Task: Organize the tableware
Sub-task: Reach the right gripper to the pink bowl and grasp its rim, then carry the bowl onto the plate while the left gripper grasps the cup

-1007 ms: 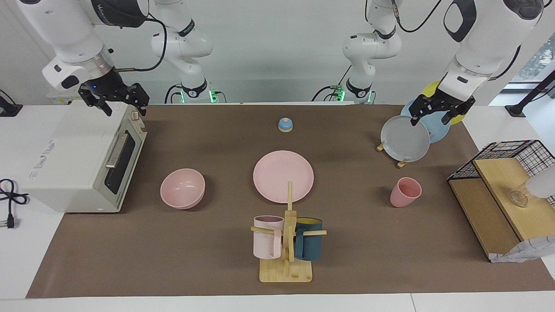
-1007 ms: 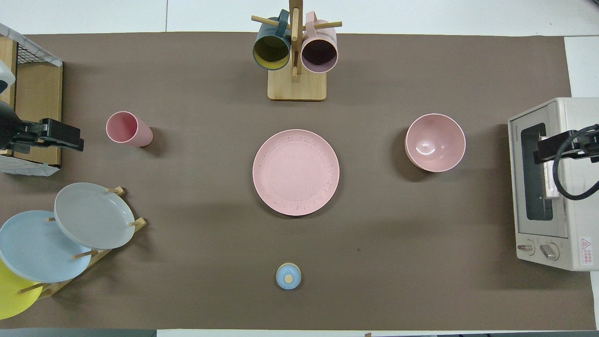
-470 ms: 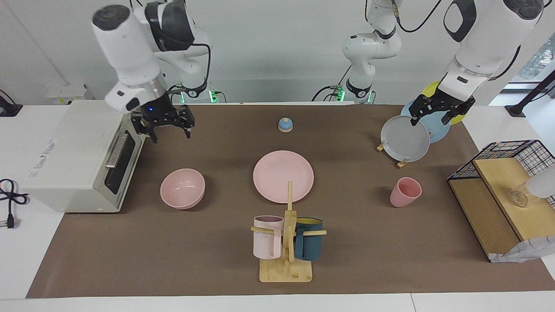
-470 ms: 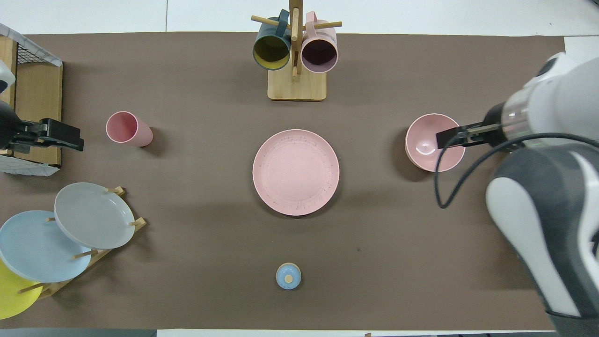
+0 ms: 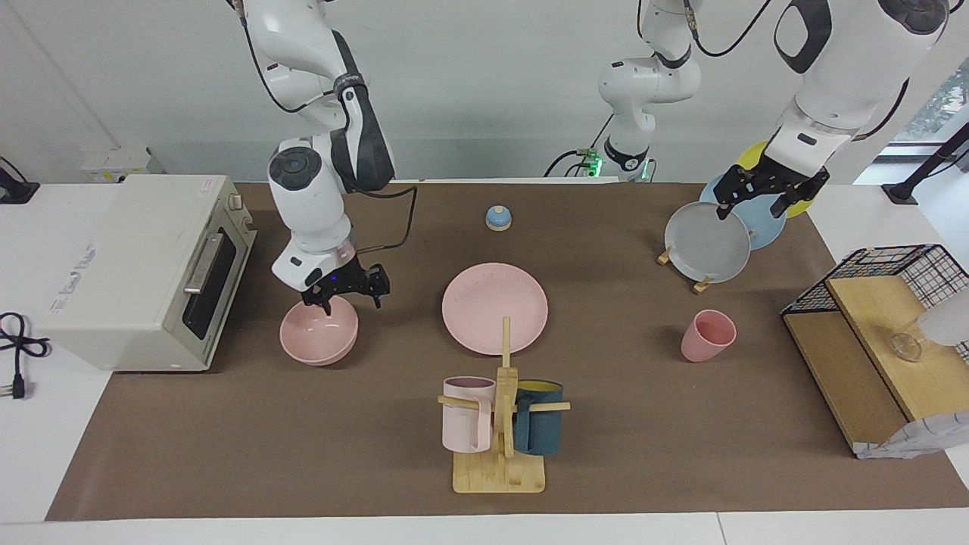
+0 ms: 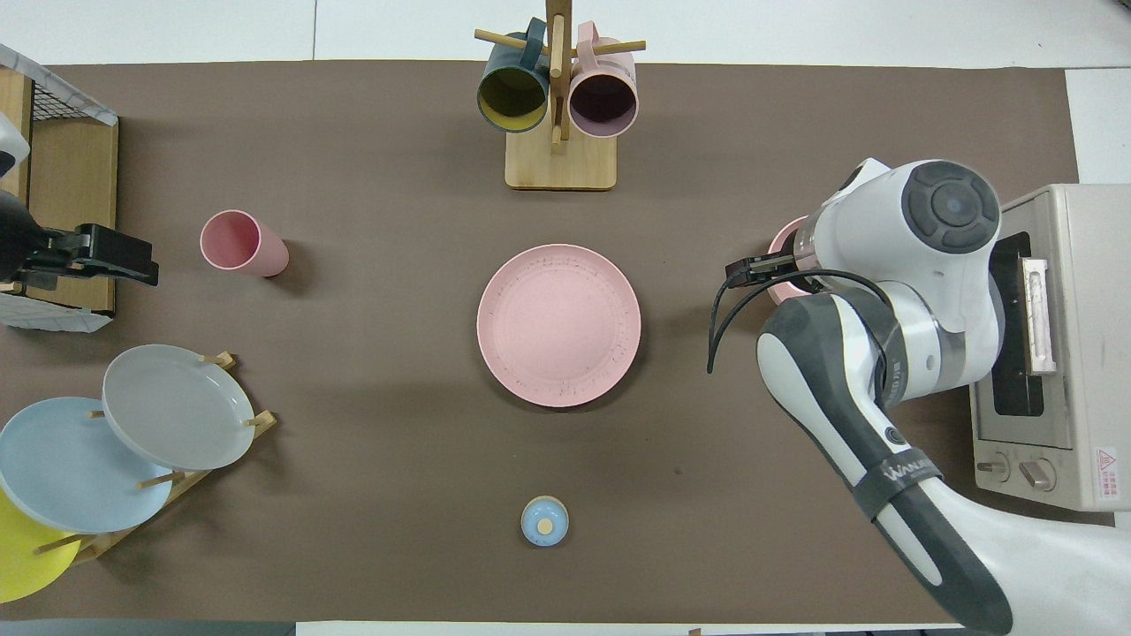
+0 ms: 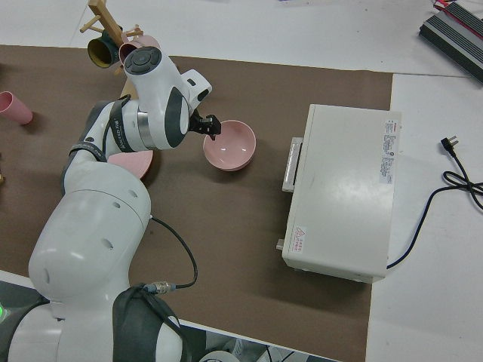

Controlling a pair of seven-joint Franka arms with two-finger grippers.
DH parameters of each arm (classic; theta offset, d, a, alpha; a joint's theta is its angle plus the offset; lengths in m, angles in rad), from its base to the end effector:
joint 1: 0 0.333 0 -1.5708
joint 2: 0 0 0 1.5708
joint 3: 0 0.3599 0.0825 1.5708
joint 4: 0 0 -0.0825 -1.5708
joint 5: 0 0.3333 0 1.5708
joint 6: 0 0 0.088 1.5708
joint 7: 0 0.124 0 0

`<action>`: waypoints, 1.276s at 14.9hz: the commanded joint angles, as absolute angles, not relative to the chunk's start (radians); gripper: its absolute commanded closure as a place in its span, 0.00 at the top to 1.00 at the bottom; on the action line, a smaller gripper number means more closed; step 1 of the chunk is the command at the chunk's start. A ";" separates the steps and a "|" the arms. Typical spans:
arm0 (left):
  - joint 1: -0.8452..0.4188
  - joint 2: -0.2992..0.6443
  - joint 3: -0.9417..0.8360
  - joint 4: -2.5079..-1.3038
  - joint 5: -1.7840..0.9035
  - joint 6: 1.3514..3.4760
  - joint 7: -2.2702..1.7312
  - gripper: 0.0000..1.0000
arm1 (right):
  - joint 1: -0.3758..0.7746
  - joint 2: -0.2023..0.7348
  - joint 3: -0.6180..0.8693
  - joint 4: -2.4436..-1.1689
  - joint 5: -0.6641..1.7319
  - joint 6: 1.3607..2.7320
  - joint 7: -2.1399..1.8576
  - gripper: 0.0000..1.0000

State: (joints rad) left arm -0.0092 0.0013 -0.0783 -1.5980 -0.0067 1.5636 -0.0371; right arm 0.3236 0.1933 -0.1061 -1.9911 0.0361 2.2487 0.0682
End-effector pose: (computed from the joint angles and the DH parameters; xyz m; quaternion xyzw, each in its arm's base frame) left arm 0.5000 -0.0447 0.6387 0.9995 -0.0252 -0.0180 0.0023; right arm 0.5515 0.1265 0.4284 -0.9973 -0.0650 -0.0318 0.0089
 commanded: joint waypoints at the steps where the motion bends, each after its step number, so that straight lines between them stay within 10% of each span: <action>1: -0.002 -0.014 -0.081 -1.609 -0.008 1.580 -0.046 1.00 | 0.331 0.225 -0.110 -2.023 0.034 2.324 0.081 0.92; 5: -0.011 0.017 -0.083 -1.635 -0.012 1.670 -0.057 1.00 | 0.334 0.239 -0.110 -2.020 -0.075 2.307 0.075 0.00; 11: -0.052 0.300 -0.083 -1.543 -0.024 1.810 -0.067 1.00 | 0.374 0.247 -0.110 -1.944 -0.101 2.205 0.087 0.00; 19: -0.069 0.380 -0.080 -1.591 -0.015 1.914 -0.126 1.00 | 0.610 0.488 -0.094 -1.367 -0.086 1.767 0.478 0.00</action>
